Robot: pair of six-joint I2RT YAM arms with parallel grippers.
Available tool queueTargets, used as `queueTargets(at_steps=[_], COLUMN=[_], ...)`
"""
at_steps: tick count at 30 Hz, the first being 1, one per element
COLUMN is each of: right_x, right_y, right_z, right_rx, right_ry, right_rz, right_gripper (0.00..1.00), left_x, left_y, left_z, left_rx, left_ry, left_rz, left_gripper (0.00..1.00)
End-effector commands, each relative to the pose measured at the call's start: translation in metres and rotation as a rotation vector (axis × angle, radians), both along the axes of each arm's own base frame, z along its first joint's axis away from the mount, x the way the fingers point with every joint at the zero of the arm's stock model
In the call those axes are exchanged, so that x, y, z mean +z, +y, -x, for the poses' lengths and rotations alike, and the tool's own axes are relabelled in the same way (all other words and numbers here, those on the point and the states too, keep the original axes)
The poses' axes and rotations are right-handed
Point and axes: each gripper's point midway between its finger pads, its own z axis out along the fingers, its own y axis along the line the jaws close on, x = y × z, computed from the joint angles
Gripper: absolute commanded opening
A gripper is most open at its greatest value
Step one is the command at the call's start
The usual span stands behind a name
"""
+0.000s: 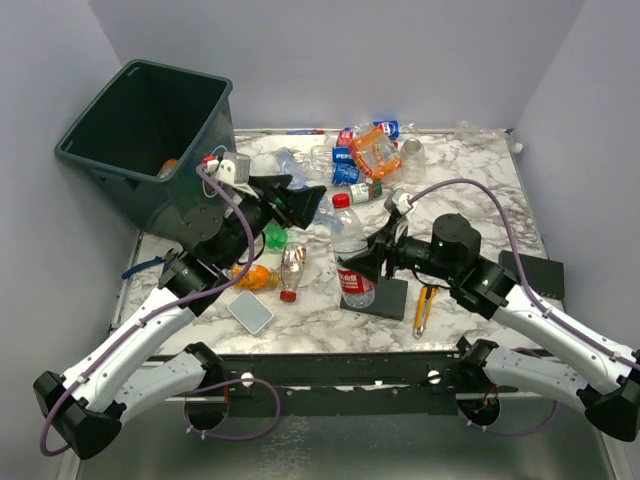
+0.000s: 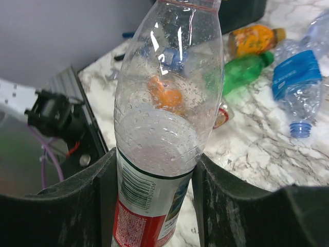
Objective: Put the plastic bottles in the bin
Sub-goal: Pick up the plastic bottle at the center of the board.
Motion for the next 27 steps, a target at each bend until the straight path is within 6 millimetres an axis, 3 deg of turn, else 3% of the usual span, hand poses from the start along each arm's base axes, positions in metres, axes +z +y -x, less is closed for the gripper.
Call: queueTargets(at_steps=[1,10,14,19,24,27], right_x=[0.003,0.008,0.007,0.007,0.006,0.004], right_y=[0.003,0.002,0.002,0.000,-0.002,-0.002], right_z=[0.010,0.007,0.006,0.005,0.006,0.007], right_rx=[0.055,0.042,0.035,0.030,0.027,0.030], right_ry=[-0.103,-0.148,-0.154,-0.159,-0.158,-0.153], right_rz=[0.090,0.081,0.086,0.095,0.105,0.106], right_gripper=[0.36,0.36,0.36,0.36,0.36,0.39], left_x=[0.042,0.021,0.004,-0.013,-0.014,-0.013], left_y=[-0.042,-0.072,-0.080,-0.089,-0.094,-0.095], left_z=[0.034,0.041,0.034,0.025,0.024,0.024], left_rx=[-0.307,-0.473,-0.485,-0.491,-0.511,-0.513], left_ry=[-0.089,0.015,0.085,0.154,0.166,0.163], left_rz=[0.041,0.032,0.015,-0.002,0.006,0.011], left_gripper=[0.99,0.99,0.96,0.69,0.53,0.35])
